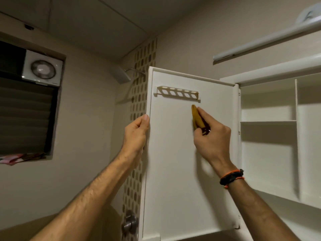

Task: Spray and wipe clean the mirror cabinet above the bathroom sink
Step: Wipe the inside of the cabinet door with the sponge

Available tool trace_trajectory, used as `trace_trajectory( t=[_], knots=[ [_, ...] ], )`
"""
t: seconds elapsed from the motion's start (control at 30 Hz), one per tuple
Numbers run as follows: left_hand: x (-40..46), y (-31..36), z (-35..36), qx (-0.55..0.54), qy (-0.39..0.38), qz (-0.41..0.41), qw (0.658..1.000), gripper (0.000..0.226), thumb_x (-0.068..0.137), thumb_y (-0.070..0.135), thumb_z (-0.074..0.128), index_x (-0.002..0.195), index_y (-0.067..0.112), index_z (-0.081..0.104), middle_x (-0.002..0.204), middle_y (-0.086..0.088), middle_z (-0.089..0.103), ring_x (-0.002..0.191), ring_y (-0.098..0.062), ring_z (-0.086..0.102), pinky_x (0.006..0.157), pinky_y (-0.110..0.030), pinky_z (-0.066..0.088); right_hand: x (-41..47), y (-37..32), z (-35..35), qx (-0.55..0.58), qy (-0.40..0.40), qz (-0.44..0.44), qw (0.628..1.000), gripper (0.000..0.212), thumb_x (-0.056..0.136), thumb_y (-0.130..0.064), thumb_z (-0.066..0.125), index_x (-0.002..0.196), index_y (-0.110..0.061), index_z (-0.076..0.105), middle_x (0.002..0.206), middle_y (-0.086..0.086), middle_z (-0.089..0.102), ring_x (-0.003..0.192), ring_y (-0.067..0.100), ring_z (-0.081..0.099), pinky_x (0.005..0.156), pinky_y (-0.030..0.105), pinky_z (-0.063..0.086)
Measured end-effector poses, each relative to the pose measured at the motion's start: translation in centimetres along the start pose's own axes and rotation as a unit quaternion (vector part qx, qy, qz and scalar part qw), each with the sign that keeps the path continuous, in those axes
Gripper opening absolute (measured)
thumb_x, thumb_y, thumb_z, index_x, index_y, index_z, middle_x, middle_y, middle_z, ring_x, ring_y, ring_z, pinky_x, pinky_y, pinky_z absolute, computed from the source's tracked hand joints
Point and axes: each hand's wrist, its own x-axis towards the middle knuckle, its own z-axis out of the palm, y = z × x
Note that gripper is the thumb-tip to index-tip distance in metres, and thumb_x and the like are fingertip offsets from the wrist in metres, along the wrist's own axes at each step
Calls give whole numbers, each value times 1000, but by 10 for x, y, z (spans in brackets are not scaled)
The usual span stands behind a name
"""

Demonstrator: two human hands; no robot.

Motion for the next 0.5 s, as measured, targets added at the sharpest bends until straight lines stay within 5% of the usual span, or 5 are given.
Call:
trace_trajectory(
  t=[0.07, 0.13, 0.27, 0.4, 0.5],
  knots=[
    [2, -4, -4, -5, -32, 19, 999, 33, 102, 28, 49, 104, 2, 69, 109, -23, 69, 100, -29, 66, 100, -55, 47, 3, -11, 0, 42, 35, 44, 998, 58, 79, 2, 56, 130, -24, 63, 114, -17, 67, 93, -10, 63, 80, 6, 49],
    [5, -9, -11, -17, -70, 30, 997, 34, 101, 29, 50, 104, -1, 67, 107, -26, 67, 91, -27, 63, 93, -54, 50, 6, -23, 4, 96, 56, 96, 989, 54, 80, 2, 56, 123, -29, 67, 106, -17, 72, 91, 0, 68, 78, 19, 56],
    [14, -12, -21, -56, -122, 21, 991, 26, 100, 28, 53, 107, 10, 69, 99, -4, 75, 90, -18, 70, 75, -29, 56, 20, -54, 10, 296, 71, 271, 913, 41, 80, 9, 49, 101, -16, 74, 84, 1, 70, 79, 21, 63, 67, 32, 57],
    [16, -12, -26, -86, -155, -14, 984, 31, 99, 26, 54, 123, 8, 63, 116, -2, 71, 110, -15, 66, 102, -38, 50, 24, -74, 8, 413, 93, 390, 817, 30, 78, 1, 49, 106, -4, 61, 97, 10, 61, 97, 30, 60, 93, 51, 53],
    [16, -12, -30, -95, -172, -19, 980, 31, 100, 25, 53, 127, 13, 62, 119, 2, 70, 112, -10, 65, 104, -37, 49, 21, -89, 10, 429, 88, 403, 804, 33, 80, -6, 58, 113, -3, 57, 100, 13, 58, 101, 36, 61, 92, 61, 50]
  ],
)
